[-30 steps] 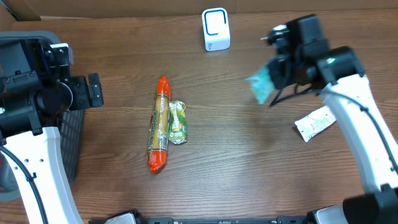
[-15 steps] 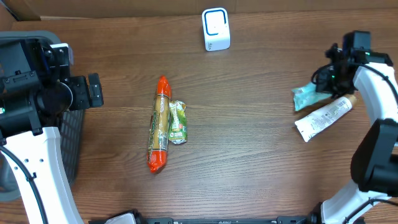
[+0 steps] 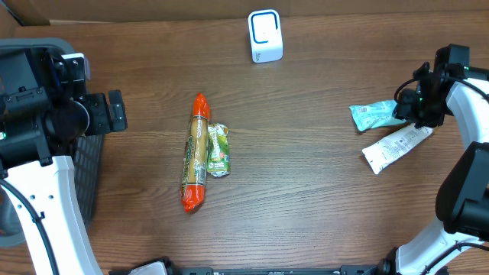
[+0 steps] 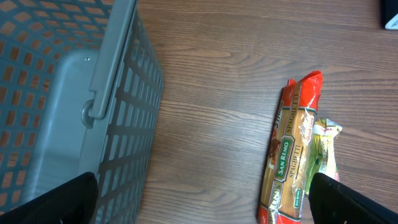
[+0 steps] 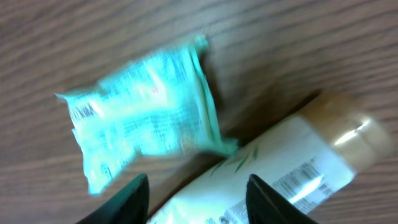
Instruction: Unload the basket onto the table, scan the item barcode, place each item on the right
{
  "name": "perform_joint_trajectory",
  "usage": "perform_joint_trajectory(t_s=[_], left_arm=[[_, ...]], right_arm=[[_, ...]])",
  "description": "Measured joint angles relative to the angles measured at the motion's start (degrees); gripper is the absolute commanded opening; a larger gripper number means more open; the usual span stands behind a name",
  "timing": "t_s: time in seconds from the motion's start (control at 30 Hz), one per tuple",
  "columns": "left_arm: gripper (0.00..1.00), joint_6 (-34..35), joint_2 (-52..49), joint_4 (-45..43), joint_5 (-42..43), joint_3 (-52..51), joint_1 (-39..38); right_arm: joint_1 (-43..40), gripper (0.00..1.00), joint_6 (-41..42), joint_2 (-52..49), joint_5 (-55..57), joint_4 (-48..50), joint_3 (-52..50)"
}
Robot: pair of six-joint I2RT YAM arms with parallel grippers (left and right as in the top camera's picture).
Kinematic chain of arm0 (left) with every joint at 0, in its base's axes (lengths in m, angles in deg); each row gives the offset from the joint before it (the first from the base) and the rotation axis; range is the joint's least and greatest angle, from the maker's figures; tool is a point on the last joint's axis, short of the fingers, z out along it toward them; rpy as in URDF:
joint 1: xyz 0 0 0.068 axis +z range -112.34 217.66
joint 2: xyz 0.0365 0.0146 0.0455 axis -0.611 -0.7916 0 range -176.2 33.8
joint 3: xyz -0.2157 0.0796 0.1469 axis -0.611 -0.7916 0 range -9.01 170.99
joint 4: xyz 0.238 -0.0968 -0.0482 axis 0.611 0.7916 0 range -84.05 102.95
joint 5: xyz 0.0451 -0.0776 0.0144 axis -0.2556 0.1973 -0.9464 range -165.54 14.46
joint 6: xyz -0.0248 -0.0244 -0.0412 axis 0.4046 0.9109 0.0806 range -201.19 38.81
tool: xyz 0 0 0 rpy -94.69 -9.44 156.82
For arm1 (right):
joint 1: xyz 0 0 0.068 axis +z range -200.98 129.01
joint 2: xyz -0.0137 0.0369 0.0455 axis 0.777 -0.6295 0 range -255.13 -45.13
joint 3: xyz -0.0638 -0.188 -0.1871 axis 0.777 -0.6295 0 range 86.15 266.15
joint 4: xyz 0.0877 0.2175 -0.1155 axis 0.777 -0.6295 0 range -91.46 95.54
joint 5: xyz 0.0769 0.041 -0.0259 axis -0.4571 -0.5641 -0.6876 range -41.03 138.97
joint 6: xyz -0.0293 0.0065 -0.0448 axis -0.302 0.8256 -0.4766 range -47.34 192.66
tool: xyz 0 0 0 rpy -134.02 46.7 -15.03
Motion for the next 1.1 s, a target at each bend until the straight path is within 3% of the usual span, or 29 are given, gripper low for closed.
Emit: perform_joint_trajectory(t_s=[0.23, 0.43, 0.53, 0.7, 0.87, 1.1], left_arm=[[1.00, 0.00, 0.00, 0.00, 0.00, 0.00, 0.00], [0.99, 0.00, 0.00, 0.00, 0.00, 0.00, 0.00], [0.99, 0.00, 0.00, 0.00, 0.00, 0.00, 0.00], [1.00, 0.00, 0.00, -0.02, 0.00, 0.00, 0.00], [1.00, 0.00, 0.00, 0.00, 0.00, 0.00, 0.00], [0.99, 0.00, 0.00, 0.00, 0.00, 0.00, 0.00]], right_arm=[[0.70, 0.59, 0.22, 0.02, -6.54, -9.33, 7.52], [8.33, 0.59, 0.35, 0.20, -22.34, -6.67, 10.78], [15.26, 0.82, 0.70, 0.17, -29.86, -1.53, 10.38], [29.64, 0.85, 4.57, -1.68, -36.02, 7.34, 9.77], [41.46, 0.86, 14.60, -6.14, -31.45, 15.28, 9.64], [53.99, 0.84, 26.34, -10.27, -17.14, 17.25, 9.25]])
